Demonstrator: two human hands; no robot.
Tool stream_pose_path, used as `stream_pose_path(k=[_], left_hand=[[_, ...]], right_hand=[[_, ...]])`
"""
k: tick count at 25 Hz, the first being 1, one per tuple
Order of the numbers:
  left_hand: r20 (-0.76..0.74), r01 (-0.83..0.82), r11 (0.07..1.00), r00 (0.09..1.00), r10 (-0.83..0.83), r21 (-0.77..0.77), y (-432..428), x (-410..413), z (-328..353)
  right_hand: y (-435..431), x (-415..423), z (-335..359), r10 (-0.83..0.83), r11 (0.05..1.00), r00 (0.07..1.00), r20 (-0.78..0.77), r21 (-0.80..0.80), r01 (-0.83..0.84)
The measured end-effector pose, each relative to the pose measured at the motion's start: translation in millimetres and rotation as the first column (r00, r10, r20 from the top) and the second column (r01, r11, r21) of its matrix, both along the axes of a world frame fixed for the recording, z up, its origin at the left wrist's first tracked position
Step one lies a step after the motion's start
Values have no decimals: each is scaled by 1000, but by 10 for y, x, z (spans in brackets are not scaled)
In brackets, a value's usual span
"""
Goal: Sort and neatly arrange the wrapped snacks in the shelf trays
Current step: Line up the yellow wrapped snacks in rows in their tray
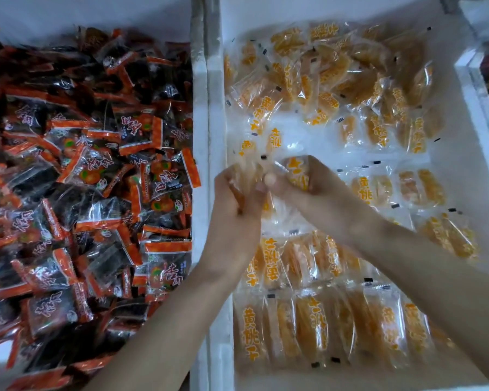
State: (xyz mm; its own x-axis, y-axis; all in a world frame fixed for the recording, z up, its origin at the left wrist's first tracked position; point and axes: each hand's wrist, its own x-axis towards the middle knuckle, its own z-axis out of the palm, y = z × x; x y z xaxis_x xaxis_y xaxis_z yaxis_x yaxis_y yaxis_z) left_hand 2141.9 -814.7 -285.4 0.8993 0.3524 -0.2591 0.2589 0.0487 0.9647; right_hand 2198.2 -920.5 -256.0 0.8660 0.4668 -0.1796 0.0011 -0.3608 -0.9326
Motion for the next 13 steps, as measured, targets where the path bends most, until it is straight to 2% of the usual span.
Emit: stream_pose_path(k=[3,7,10,13], left_hand=[[-62,83,992,994,-89,-93,-138,-132,-55],[-88,141,959,982,-167,-247,-191,-242,-140],[-76,174,957,978,-196,-231,-233,-260,-151],[-42,128,964,989,-142,-231,-231,-241,-147]], right_hand=[[-85,-102,-126,-101,990,991,-90,-109,91],[-218,-156,-204,-125,982,975,-182,-161,96],[-334,-250,-172,-92,995,982,-164,-60,83],[-405,-337,-204,-94,992,993,-67,77,99]])
